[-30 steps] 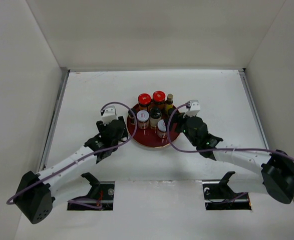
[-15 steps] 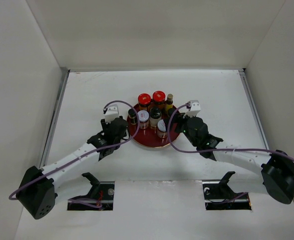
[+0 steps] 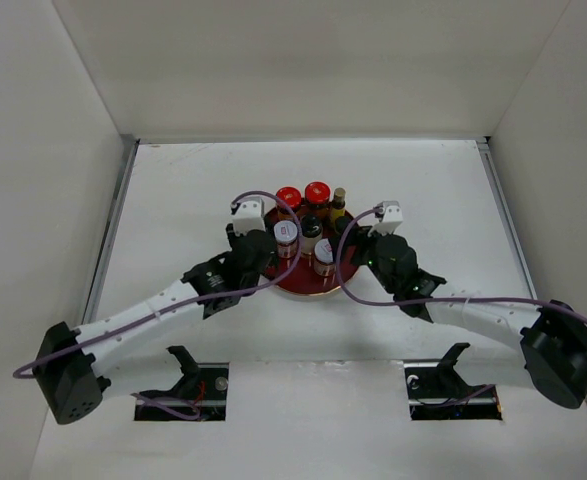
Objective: Organize the condiment bottles
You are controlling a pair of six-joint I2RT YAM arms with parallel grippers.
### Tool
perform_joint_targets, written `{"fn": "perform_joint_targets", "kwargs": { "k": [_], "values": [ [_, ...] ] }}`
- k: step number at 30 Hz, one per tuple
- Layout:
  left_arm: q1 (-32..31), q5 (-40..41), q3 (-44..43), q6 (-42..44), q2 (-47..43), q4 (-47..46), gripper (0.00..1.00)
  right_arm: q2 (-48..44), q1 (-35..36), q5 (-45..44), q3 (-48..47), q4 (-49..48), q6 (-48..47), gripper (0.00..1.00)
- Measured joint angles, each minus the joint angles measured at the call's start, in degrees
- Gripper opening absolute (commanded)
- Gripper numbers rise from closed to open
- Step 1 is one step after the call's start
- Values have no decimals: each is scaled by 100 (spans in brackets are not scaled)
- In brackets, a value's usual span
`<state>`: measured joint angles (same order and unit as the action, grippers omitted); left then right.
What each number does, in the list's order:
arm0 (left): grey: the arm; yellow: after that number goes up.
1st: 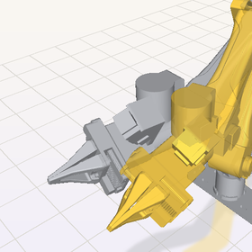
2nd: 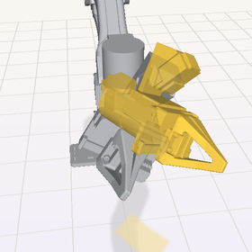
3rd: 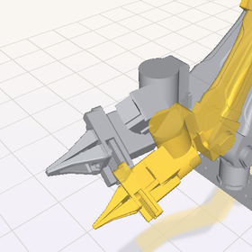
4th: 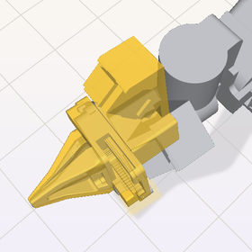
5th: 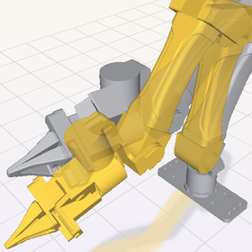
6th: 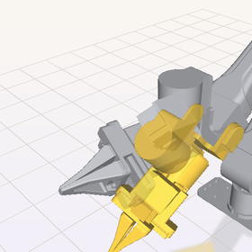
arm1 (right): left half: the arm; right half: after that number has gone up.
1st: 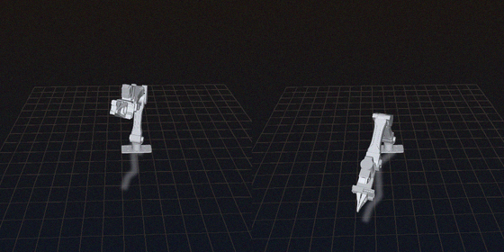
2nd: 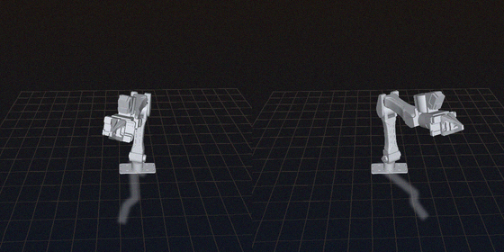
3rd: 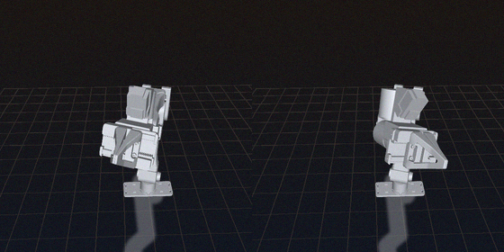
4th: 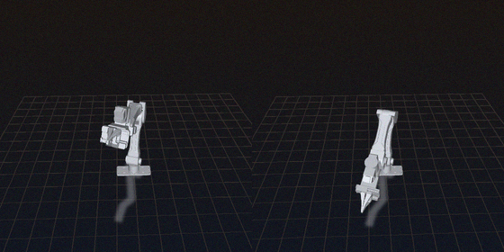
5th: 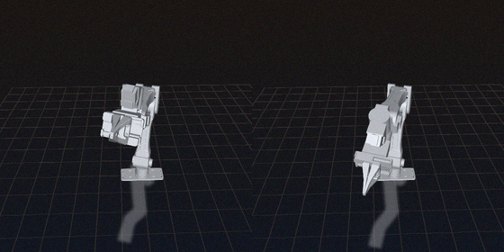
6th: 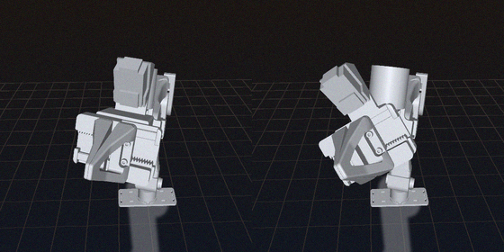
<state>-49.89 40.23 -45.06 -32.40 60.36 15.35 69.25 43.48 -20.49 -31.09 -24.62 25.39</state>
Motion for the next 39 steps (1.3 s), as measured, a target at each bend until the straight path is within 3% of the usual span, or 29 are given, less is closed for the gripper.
{"fn": "perform_joint_targets", "kwargs": {
  "k": [16, 25, 39],
  "values": [
    [-533, -61, -2, -133, 1567, -796, 32, -232, -192, -26, 208, -107, 140, 91],
    [-608, -61, 7, -280, 1746, -966, 43, -326, -195, -70, 264, -146, 144, 94],
    [-693, -55, 9, -323, 2015, -1084, 46, -551, -304, -140, 313, -153, 146, 96]
  ]
}}
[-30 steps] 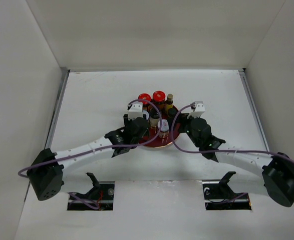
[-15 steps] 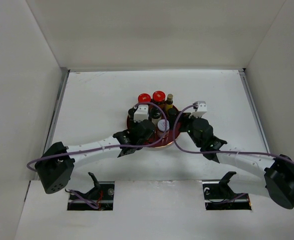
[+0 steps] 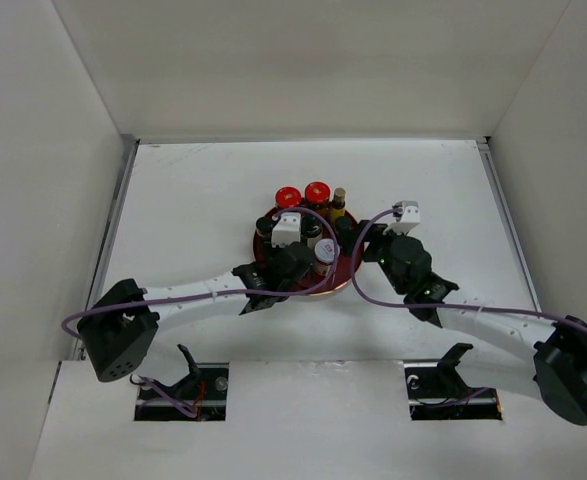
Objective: Organize the condiment bottles
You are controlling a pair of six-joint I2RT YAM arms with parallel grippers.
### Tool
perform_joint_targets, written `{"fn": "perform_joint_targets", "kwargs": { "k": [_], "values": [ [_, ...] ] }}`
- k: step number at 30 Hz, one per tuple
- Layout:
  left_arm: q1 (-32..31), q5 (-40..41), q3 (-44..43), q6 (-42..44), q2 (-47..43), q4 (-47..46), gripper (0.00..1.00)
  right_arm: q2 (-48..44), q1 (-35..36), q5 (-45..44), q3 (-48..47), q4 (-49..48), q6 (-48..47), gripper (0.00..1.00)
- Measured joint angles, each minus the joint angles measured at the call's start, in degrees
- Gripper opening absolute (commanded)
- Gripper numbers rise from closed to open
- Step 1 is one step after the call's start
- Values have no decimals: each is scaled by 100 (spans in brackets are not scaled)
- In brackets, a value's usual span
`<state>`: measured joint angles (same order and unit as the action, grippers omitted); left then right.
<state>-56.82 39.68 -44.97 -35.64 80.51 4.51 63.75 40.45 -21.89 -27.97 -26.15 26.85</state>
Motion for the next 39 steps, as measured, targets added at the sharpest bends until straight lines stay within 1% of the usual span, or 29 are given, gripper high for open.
{"fn": "perform_joint_targets", "kwargs": {
  "k": [5, 10, 16, 19, 21, 24, 28, 32, 35, 39],
  "values": [
    [-11, 0, 0, -15, 0, -28, 50, -37, 0, -13, 37, -4, 0, 98],
    [-28, 0, 0, -20, 20, -70, 62, -39, -2, -17, 79, -2, 0, 100],
    [-68, 2, 0, -35, 68, -94, 71, -55, -26, -17, 79, -4, -2, 100],
    [-72, 7, 0, -33, 55, -90, 85, -92, -33, -17, 79, -4, 0, 100],
    [-70, 17, 2, -33, -31, -90, 99, -114, -35, -20, 81, -4, 0, 100],
    [-57, 24, 98, -20, -415, -160, 100, -140, -37, -26, 83, -4, 0, 100],
    [13, 109, 334, 94, -1307, -372, 100, -199, -61, -85, 153, -13, 0, 100],
    [168, 389, 643, 321, -2236, -649, 100, -201, -107, -310, 197, 0, 0, 100],
    [407, 704, 922, 448, -2835, -719, 100, -201, -166, -505, 199, 17, 20, 100],
    [929, 940, 1386, 481, -3414, -754, 100, -98, -326, -717, 190, 138, 140, 100]
  ]
}}
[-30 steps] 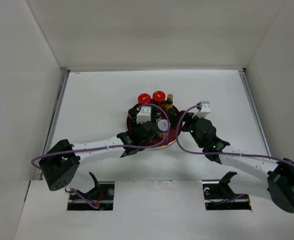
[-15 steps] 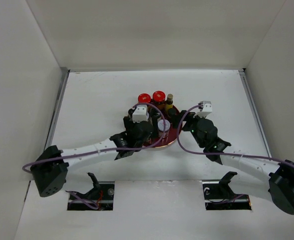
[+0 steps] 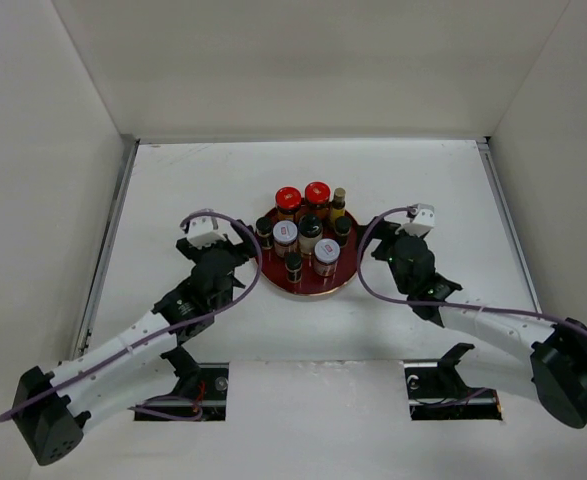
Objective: Organize the condiment bottles
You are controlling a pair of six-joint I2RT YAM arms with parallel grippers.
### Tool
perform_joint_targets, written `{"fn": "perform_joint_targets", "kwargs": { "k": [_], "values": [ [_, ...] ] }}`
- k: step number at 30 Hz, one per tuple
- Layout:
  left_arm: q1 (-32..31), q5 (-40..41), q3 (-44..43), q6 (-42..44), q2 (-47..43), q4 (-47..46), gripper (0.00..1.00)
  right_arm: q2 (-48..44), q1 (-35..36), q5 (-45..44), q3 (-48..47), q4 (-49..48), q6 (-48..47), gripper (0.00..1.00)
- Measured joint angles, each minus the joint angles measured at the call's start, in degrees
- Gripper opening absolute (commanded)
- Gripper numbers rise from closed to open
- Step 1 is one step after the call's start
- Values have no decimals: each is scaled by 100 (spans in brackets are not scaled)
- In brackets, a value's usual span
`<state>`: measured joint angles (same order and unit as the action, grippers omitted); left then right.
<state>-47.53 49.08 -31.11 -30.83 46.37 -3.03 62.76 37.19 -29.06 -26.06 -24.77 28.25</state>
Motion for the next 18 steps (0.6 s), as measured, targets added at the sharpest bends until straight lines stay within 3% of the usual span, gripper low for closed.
{"fn": "perform_joint_targets", "kwargs": {
  "k": [10, 15, 18],
  "values": [
    [1738, -632, 1375, -1587, -306, 59, 100, 522, -271, -297, -59, 378, 350, 100],
    [2712, -1154, 1410, -2039, 271, 7, 100, 732, -310, -332, -125, 433, 413, 100],
    [2964, -1349, 1311, -2190, 868, 17, 100, 750, -387, -452, -127, 457, 483, 100]
  ]
}}
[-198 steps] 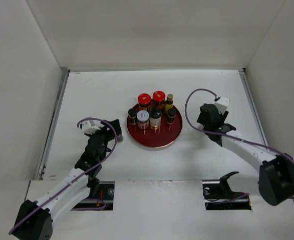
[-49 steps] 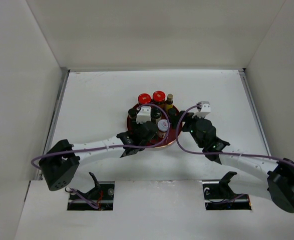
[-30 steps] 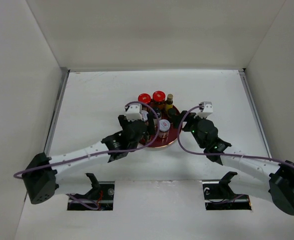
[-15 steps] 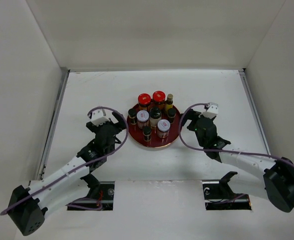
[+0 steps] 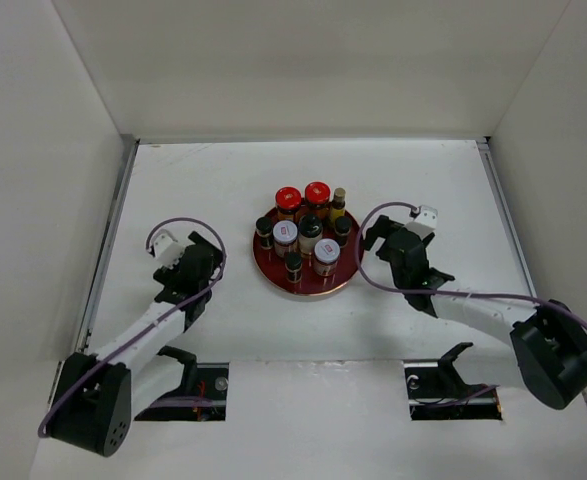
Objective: Organize the condiment bottles
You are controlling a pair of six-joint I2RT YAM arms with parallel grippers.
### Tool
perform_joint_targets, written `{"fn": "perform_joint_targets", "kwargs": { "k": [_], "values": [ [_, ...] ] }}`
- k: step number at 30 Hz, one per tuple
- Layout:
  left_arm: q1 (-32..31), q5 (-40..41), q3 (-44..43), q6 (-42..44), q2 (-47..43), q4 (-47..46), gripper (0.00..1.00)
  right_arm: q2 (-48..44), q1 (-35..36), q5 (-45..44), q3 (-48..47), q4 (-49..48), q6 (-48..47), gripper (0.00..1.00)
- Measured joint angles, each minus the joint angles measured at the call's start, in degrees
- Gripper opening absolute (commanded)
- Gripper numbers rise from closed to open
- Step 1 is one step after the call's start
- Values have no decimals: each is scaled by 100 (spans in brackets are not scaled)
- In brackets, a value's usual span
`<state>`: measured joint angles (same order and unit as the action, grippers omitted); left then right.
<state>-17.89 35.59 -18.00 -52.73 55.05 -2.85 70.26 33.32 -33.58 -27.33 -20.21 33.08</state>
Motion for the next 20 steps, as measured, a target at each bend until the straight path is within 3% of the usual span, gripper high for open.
{"fn": "perform_joint_targets", "kwargs": {
  "k": [5, 11, 20],
  "values": [
    [22, -232, -249, -61, 820, -57, 100, 197, -66, -118, -20, -15, 66, 100],
    [-87, -424, -258, 85, 750, -343, 100, 494, -70, -118, -109, 0, 103, 98],
    [-245, -525, -157, 295, 291, -857, 100, 262, -138, -118, -101, -144, 35, 37]
  ]
}}
